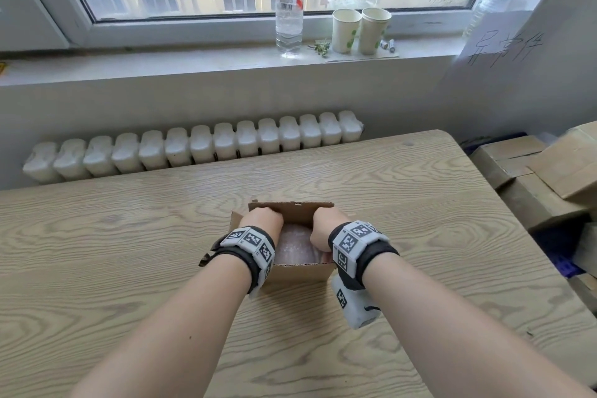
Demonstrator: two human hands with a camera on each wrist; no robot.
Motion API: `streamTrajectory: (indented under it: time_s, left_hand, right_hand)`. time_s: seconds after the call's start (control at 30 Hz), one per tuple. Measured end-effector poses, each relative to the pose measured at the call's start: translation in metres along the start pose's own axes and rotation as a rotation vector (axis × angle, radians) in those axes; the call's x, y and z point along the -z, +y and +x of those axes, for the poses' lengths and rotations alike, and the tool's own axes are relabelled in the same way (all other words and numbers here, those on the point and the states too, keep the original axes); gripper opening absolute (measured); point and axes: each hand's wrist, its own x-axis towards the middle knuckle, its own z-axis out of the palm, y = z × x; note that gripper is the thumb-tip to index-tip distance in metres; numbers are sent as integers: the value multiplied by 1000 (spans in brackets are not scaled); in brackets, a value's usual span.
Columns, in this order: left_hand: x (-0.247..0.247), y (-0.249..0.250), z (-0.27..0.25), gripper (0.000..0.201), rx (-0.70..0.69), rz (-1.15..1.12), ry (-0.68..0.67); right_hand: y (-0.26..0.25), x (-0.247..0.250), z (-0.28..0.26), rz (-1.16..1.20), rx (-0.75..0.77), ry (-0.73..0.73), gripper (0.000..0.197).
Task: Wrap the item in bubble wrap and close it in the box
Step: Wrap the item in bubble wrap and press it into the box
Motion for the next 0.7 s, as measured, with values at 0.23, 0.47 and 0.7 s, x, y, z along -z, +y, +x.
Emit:
streamTrajectory:
  time_s: [0.23, 0.47, 0.7]
  left_hand:
    - [23, -13, -16, 33, -10, -45, 42]
    - [26, -29, -16, 23, -79, -230, 108]
    - [4, -30, -7, 44, -122, -166, 36]
  right_hand:
    - [3, 10, -10, 58, 87, 152, 27]
    - [1, 5, -24, 68, 287, 221, 39]
    - [3, -6, -10, -23, 261, 154, 47]
